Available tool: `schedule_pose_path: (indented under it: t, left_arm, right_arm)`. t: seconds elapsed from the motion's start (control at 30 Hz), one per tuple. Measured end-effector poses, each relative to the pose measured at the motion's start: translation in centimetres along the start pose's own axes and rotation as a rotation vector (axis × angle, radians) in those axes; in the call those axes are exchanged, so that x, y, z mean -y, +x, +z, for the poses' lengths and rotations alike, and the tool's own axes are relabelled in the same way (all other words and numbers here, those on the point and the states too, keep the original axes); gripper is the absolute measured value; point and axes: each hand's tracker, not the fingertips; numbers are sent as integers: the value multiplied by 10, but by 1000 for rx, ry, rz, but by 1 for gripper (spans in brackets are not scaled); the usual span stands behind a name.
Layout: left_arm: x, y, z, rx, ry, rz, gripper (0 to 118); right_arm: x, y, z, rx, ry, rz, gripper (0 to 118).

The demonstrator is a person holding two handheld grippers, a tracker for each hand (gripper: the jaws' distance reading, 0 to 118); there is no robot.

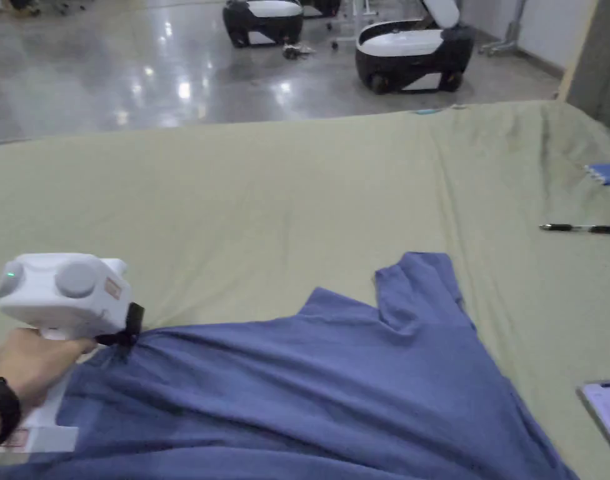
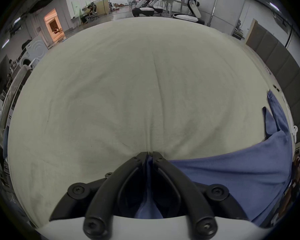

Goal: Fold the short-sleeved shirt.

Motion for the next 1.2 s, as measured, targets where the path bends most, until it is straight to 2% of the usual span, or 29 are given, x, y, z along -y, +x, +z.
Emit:
schedule_pose_path:
  t: [0.03, 0.07, 0.1, 0.23, 0.33, 0.37, 0.4, 0.43, 0.47, 0.5, 0.53, 0.57, 0.63, 0.77, 1.0, 1.2]
  left_arm:
    - [-1, -1, 0, -1, -7, 5, 7]
    - [-3, -1, 1, 0, -12, 6, 7]
    - [2, 2, 5, 3, -17, 9, 7]
    - [3, 1, 7, 12, -20, 22, 7]
    - [6, 2, 9, 14, -19, 14, 7]
    - [7, 5, 10, 12, -15, 5, 7]
    - [8, 6, 10, 11, -12, -3, 7]
    - [10, 6, 10, 9, -4, -8, 7]
    - [13, 6, 12, 9, 10, -13, 7]
    - [15, 6, 14, 11, 21, -15, 7]
    - [19, 5, 20, 18, 37, -17, 7]
    - [23, 3, 30, 31, 77, -5, 6]
    - [37, -7, 63, 115, 240, 14, 6]
    - [60, -40, 155, 226, 460, 88, 6]
    - [73, -80, 316, 214, 756, 67, 6]
    - [52, -105, 402, 107, 910, 71, 6]
  right_arm:
    - [0, 4, -4, -10, -21, -46, 37]
    - [1, 7, -8, -34, -43, -80, 81]
    - [2, 8, -12, -49, -43, -123, 93]
    - [3, 18, -44, -99, -74, -267, 91]
    - [4, 22, -84, -50, -173, -324, 90]
    - [0, 18, -84, -11, -169, -271, 82]
    - [-3, 12, -77, 13, -135, -210, 61]
    - [-5, 8, -72, 51, -120, -156, 33]
    - [-4, 7, -72, 44, -116, -134, 7]
    - [-5, 9, -72, -68, -124, -190, 7]
    - [-6, 9, -71, -96, -131, -256, 7]
    - [-8, 7, -69, -68, -124, -222, 7]
    - [-16, -3, -52, -14, -5, -129, 7]
    - [-56, -5, -18, -136, 107, -123, 7]
    - [-152, -42, 6, -220, 305, -17, 7]
    - [-258, -81, 31, -227, 440, 108, 7]
